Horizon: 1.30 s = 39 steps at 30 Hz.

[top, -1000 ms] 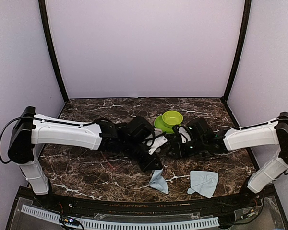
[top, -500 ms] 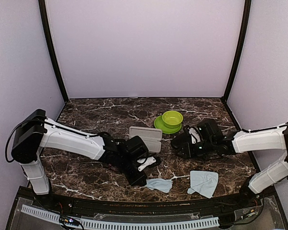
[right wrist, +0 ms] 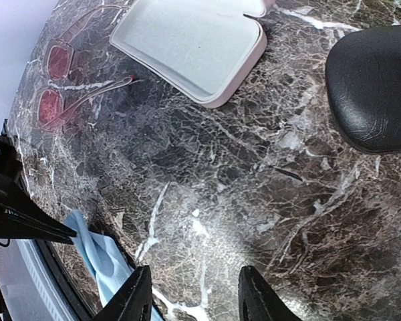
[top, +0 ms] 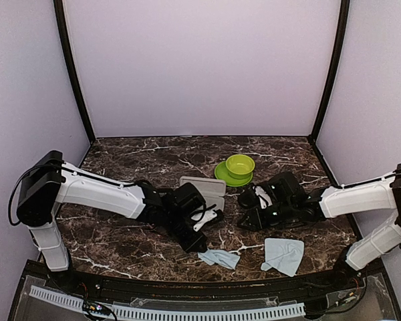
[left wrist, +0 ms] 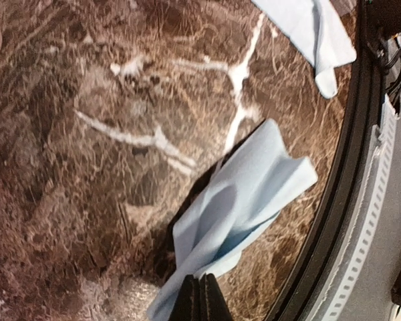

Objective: Organize the sunglasses
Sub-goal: Pick up the corner of the glasses cleaning cloth from the center of the board.

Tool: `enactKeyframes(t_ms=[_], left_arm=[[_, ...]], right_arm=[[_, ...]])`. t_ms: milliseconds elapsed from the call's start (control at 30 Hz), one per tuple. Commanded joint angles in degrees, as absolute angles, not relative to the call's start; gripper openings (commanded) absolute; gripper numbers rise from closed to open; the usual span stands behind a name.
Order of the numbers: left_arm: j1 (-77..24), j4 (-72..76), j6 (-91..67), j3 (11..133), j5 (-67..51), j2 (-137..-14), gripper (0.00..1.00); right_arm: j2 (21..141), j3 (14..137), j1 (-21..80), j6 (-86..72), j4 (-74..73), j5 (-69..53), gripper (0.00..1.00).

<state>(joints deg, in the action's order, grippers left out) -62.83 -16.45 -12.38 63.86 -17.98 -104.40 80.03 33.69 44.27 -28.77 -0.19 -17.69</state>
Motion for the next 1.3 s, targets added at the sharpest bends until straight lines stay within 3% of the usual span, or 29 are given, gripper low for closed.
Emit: enactKeyframes(t_ms=[0, 633, 1267], left_arm=[[-60.6, -11.9, -14.8, 67.0, -24.0, -103.4, 0.00], [-54.8, -8.4, -15.5, 69.9, -20.2, -110.4, 0.00], [-54.8, -8.5, -15.2, 70.6, -20.7, -111.4, 0.00]], right_arm=[[79.7, 36.1, 44.7, -27.6, -1.9, -15.2, 0.45], [82.3, 36.3, 44.4, -26.5, -1.4, -15.4, 0.44], [88.7, 42.6, 49.9, -23.9, -10.7, -4.1, 0.35]])
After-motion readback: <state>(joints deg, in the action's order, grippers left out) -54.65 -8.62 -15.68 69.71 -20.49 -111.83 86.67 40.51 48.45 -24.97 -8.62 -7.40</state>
